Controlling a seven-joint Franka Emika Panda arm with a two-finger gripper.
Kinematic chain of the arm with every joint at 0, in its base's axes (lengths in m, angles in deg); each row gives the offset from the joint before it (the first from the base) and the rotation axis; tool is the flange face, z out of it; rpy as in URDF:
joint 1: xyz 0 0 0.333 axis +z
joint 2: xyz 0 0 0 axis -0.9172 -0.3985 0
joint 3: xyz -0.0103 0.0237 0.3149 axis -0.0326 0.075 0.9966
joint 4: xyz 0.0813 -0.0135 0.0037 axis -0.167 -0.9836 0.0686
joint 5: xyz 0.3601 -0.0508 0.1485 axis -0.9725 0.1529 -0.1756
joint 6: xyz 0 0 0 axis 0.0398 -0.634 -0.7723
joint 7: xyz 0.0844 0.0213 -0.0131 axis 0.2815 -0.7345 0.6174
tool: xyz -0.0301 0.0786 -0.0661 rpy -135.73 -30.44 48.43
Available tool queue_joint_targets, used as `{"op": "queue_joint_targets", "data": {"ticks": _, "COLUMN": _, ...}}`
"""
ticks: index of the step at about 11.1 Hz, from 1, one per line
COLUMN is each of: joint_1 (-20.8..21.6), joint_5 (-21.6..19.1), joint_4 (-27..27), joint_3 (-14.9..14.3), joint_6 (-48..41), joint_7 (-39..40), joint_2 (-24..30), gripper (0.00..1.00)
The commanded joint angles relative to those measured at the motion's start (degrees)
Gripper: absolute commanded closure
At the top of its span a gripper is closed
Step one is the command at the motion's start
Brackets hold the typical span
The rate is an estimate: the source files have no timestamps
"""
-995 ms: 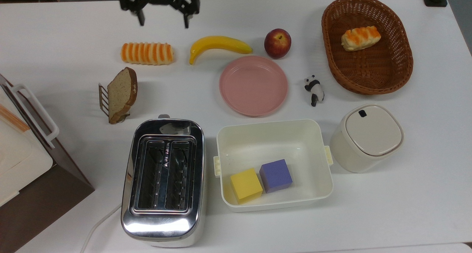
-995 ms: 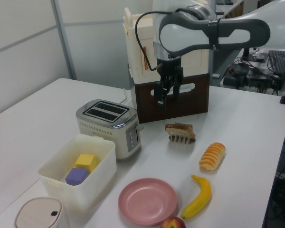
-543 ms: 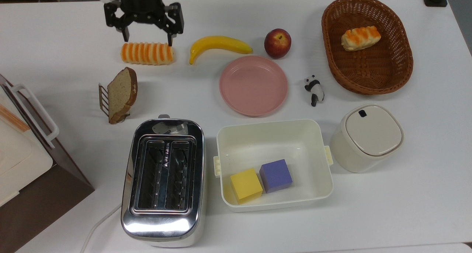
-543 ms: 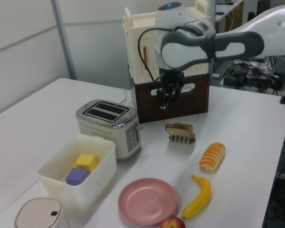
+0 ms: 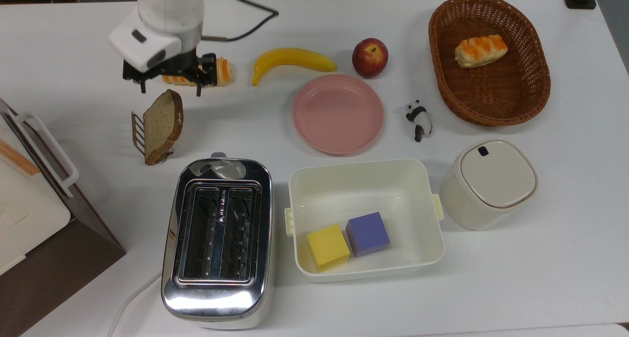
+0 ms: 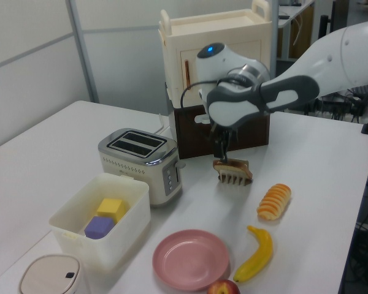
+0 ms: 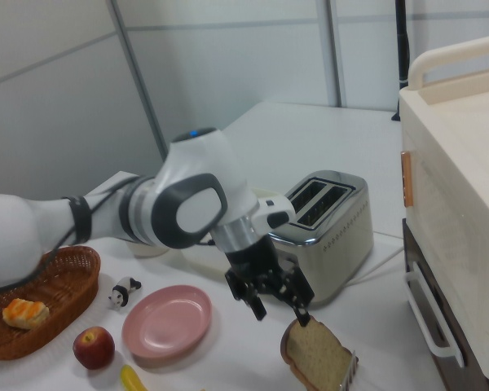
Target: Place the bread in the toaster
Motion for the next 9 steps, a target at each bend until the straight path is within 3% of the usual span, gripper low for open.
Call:
{"op": "queue_joint_targets", "data": {"ticks": 1, "joint_1": 2.4, "joint_5": 2.4, "joint_4": -1.1, "joint_3": -1.0, "joint_6": 1.9, "joint_7": 1.1, "joint_2": -2.7, "gripper": 0.14}}
{"op": "queue_joint_targets", "data": {"ticks": 3, "joint_1": 2.4, "joint_5": 2.9, "joint_4": -0.9, "joint_3": -1.0, "joint_6": 2.8, "joint_7": 1.2, "joint_2": -4.1, "gripper": 0.52}}
{"op": "queue_joint_targets", "data": {"ticks": 4, "joint_1": 2.3, "joint_5": 2.9, "joint_4": -0.8, "joint_3": -1.0, "joint_6": 2.9, "joint_7": 1.3, "joint_2": -4.2, "gripper": 0.63}}
{"op": "queue_joint_targets", "data": {"ticks": 6, "joint_1": 2.3, "joint_5": 2.7, "joint_4": 0.5, "joint_3": -1.3, "joint_6": 3.2, "joint_7": 1.3, "joint_2": -4.4, "gripper": 1.00}}
{"op": "queue_joint_targets", "data": {"ticks": 9, "joint_1": 2.5, "joint_5": 1.9, "joint_4": 7.3, "joint_3": -4.9, "joint_6": 2.2, "joint_7": 5.7, "joint_2": -1.9, "gripper": 1.00}}
